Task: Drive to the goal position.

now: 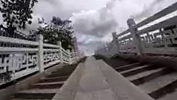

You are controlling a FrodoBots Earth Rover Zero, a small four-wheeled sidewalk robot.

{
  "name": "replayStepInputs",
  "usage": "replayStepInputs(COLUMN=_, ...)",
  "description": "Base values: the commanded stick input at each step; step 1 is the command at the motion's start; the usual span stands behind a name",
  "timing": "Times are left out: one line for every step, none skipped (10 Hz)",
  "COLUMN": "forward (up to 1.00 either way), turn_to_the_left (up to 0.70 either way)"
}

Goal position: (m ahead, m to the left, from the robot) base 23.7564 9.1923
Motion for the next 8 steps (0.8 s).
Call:
replayStepInputs(forward=0.45, turn_to_the_left=0.00)
replayStepInputs(forward=0.45, turn_to_the_left=0.00)
replayStepInputs(forward=0.45, turn_to_the_left=0.00)
replayStepInputs(forward=0.45, turn_to_the_left=0.00)
replayStepInputs(forward=0.45, turn_to_the_left=0.00)
replayStepInputs(forward=0.45, turn_to_the_left=0.00)
replayStepInputs(forward=0.45, turn_to_the_left=0.00)
replayStepInputs(forward=0.45, turn_to_the_left=0.00)
